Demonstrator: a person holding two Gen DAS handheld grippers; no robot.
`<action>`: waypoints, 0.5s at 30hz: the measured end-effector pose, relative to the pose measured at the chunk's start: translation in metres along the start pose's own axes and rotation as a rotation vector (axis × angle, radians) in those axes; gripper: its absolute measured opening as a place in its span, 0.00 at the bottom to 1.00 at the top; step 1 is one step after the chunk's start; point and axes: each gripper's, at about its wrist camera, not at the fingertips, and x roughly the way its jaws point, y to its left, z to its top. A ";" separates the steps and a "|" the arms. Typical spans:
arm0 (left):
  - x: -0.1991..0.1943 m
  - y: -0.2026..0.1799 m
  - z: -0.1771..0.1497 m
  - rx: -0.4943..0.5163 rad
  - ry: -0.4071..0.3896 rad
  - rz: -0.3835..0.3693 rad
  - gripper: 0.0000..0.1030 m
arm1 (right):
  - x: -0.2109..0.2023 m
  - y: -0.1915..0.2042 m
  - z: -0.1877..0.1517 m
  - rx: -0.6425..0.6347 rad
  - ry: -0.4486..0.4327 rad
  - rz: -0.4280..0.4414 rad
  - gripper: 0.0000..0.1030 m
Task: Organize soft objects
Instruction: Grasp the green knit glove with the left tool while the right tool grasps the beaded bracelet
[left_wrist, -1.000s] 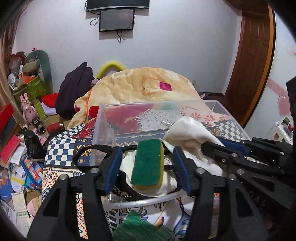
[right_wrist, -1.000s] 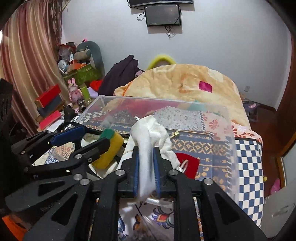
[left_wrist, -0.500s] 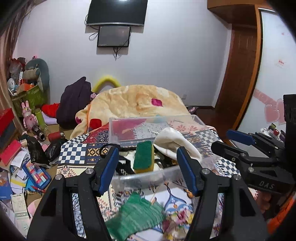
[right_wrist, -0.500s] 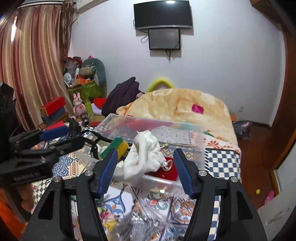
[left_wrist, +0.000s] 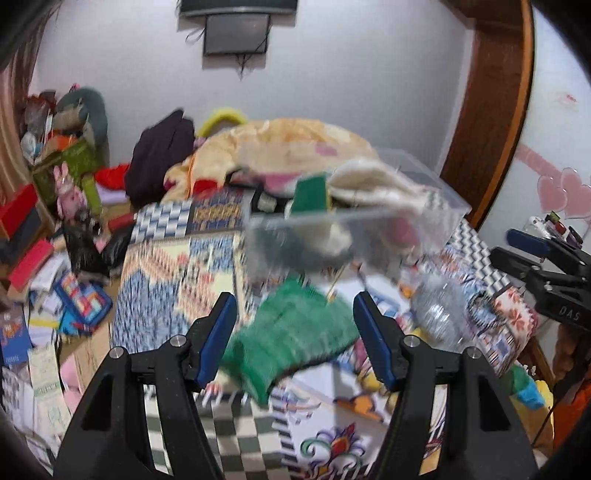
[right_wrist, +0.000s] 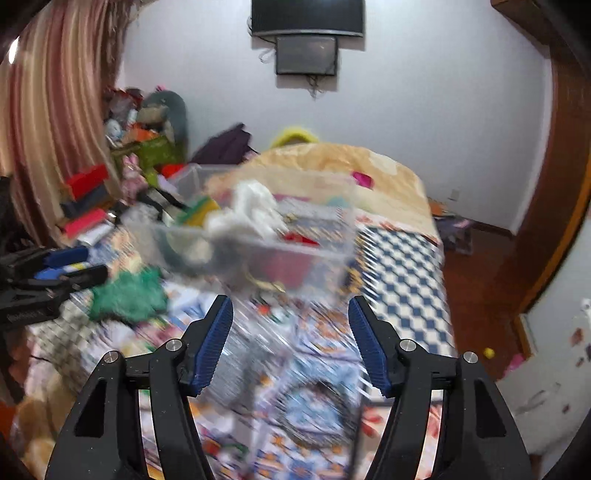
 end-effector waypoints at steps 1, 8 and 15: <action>0.003 0.004 -0.006 -0.019 0.016 0.005 0.63 | 0.002 -0.004 -0.003 0.005 0.014 -0.010 0.60; 0.021 0.017 -0.032 -0.088 0.090 0.019 0.63 | 0.021 -0.026 -0.042 0.079 0.151 -0.025 0.60; 0.031 0.006 -0.037 -0.054 0.080 0.060 0.63 | 0.024 -0.029 -0.062 0.099 0.183 -0.024 0.60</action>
